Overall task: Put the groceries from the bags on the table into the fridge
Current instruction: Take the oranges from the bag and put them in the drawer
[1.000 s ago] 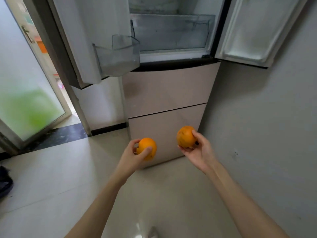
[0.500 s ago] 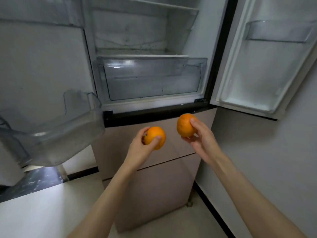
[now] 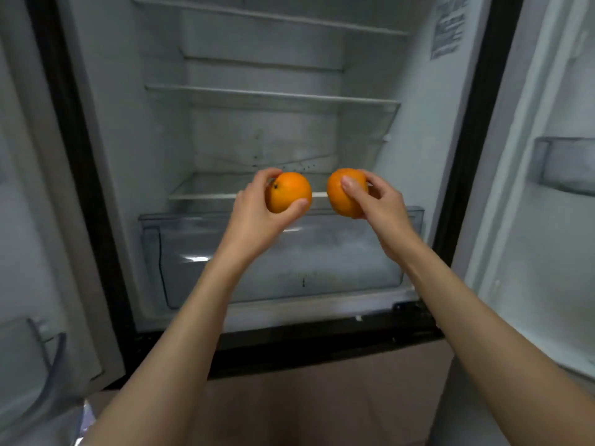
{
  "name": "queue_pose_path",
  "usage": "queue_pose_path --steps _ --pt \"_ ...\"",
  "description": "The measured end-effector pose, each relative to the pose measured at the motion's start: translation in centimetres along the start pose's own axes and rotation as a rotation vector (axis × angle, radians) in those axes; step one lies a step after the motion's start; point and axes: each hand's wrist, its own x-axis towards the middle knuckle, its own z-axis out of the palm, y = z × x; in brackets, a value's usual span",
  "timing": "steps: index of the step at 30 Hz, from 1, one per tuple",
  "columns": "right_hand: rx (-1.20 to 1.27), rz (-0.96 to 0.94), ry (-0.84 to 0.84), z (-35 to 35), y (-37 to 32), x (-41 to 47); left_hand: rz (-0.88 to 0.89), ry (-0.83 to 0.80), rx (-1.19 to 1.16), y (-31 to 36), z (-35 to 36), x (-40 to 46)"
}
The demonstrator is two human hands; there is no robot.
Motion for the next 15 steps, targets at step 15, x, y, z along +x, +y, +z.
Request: queue_pose_path --steps 15 --pt "-0.886 0.299 -0.667 3.2 1.9 10.0 -0.487 -0.674 0.498 -5.4 2.7 10.6"
